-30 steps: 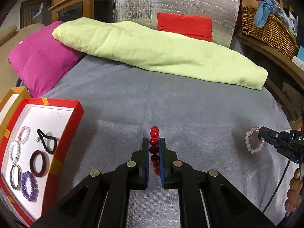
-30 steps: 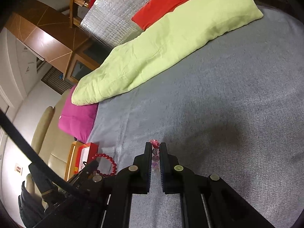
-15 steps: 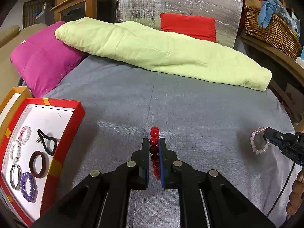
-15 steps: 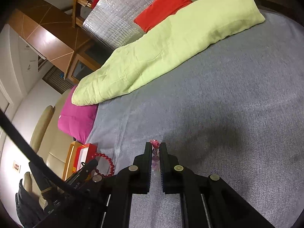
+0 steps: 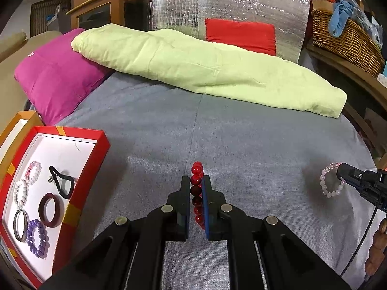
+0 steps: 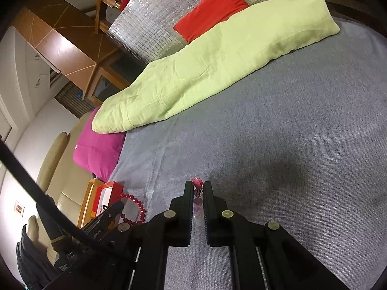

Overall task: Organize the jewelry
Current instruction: 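Lift both bracelets and carry them in both tools over the tray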

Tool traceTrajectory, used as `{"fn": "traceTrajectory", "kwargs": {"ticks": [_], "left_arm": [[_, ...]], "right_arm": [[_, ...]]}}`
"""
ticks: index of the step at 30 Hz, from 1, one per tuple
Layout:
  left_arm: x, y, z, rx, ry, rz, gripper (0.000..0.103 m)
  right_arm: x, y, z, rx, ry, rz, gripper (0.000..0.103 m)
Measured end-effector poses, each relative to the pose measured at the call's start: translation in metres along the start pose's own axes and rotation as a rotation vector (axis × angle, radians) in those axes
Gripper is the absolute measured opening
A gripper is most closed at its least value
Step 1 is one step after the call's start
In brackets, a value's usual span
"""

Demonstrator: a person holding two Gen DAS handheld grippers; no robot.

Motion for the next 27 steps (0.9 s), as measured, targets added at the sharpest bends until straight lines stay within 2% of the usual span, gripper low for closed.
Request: {"fn": "traceTrajectory", "kwargs": {"ticks": [27], "left_arm": [[-0.0017, 0.0001, 0.0009, -0.001, -0.006, 0.001, 0.009]], "right_arm": [[-0.0011, 0.0021, 0.0008, -0.013, -0.002, 0.014, 0.008]]}}
Point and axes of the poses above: each gripper's, at about its wrist camera, not at the fingertips, and x roughly the way its jaws point, y to its left, z to its top, the point moved 3 cm from there along x, roughly the way its jaws point, and after that the axes turned 10 degrees about z, right-handed, at the moved point
